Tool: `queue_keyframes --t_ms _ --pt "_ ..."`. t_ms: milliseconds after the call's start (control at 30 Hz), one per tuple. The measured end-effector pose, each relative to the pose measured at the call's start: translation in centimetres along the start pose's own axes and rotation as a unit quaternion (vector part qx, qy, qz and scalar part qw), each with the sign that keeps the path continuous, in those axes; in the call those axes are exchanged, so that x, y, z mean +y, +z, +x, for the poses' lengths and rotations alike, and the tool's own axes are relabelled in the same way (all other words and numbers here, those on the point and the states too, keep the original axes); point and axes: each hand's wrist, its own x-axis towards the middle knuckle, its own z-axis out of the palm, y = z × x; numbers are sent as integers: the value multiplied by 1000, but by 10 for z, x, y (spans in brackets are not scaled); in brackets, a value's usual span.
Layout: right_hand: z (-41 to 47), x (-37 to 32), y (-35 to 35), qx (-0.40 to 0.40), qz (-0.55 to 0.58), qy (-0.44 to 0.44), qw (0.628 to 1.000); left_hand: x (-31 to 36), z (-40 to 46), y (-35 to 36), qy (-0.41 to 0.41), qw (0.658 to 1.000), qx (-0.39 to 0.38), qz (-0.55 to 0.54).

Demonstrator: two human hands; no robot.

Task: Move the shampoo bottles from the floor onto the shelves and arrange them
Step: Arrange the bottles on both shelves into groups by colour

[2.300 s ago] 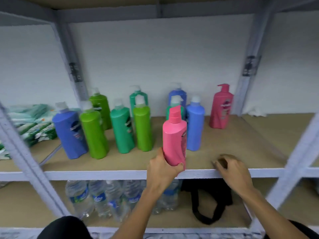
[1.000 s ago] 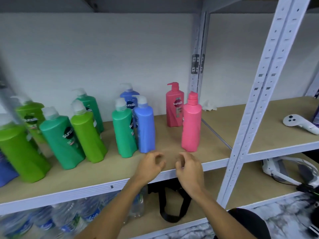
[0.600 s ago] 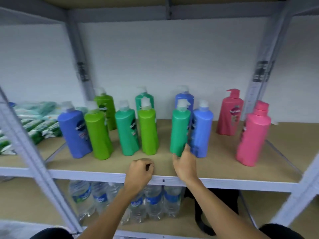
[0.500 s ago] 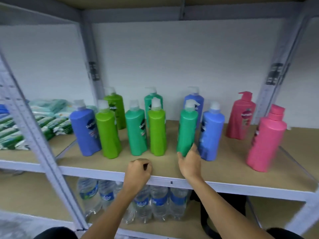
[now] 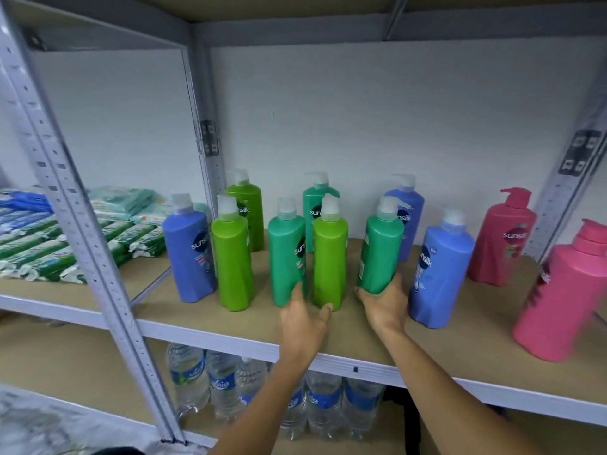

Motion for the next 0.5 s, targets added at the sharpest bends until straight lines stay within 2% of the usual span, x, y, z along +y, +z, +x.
queue_keyframes --t_ms 133,267,367,500 --pt "-28 7 -23 -28 17 -25 999 24 6 27 -77 996 14 -35" --pt "-53 17 -47 -48 17 -51 997 41 17 49 -141 988 57 -8" --pt "-62 23 -57 -55 0 -53 997 43 21 56 -137 986 97 16" --pt "-65 22 -60 -48 -11 -55 997 27 19 43 -106 993 54 -18"
